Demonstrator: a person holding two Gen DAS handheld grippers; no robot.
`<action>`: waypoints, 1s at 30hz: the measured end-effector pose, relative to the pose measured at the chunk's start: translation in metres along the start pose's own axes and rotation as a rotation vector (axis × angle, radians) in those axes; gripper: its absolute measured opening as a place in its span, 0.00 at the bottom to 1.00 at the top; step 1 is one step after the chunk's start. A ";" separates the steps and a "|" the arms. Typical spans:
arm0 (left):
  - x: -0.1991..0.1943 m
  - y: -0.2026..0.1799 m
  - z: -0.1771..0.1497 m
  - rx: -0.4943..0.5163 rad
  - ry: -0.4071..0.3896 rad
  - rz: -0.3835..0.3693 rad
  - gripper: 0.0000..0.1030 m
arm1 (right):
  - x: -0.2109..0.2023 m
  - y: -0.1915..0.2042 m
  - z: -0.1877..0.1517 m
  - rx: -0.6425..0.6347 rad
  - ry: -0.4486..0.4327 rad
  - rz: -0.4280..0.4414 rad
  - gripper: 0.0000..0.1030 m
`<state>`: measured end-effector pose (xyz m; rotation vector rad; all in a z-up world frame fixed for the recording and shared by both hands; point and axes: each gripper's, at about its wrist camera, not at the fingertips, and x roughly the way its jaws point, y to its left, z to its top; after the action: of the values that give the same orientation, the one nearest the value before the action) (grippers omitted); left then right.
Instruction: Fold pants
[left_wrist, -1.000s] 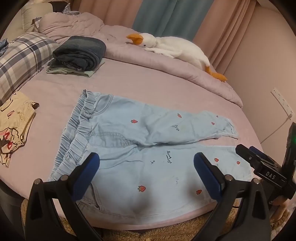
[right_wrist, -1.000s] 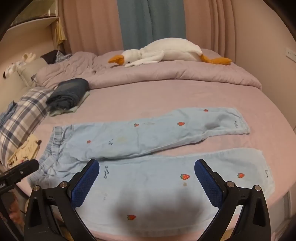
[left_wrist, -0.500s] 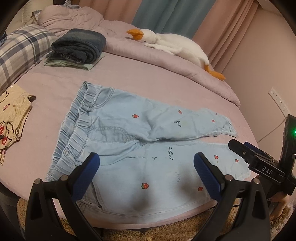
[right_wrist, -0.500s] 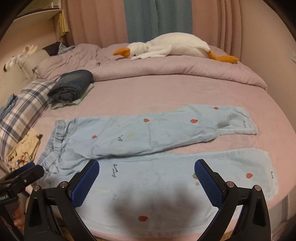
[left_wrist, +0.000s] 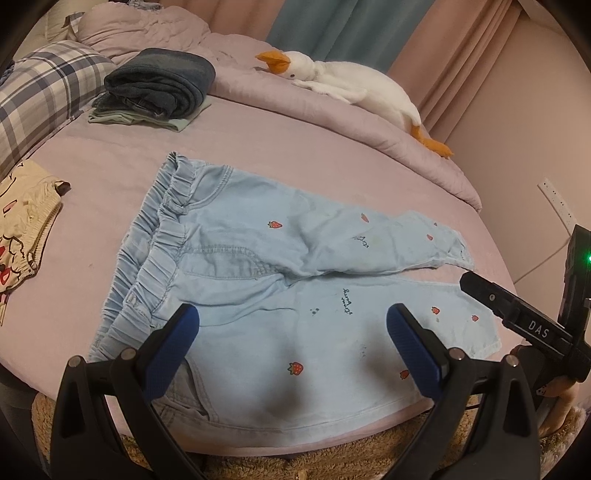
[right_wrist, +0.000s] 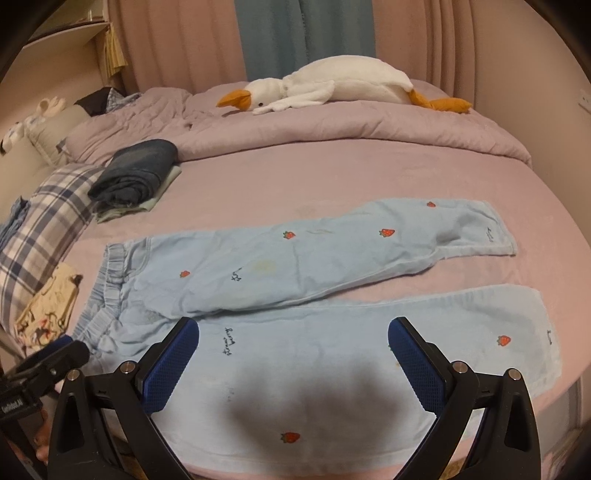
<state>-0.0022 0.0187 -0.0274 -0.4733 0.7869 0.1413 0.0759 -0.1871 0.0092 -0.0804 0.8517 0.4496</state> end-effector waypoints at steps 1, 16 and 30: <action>0.000 0.000 0.000 0.000 -0.001 -0.002 0.98 | 0.001 0.000 0.000 0.000 0.004 0.003 0.99; -0.004 -0.004 0.001 0.002 0.018 0.003 0.98 | 0.001 -0.004 -0.002 0.015 0.016 0.005 0.99; -0.006 -0.003 0.000 -0.016 0.008 -0.014 0.97 | 0.003 -0.008 -0.004 0.031 0.025 0.015 0.99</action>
<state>-0.0053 0.0162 -0.0224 -0.4942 0.7909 0.1331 0.0781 -0.1940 0.0035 -0.0514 0.8842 0.4501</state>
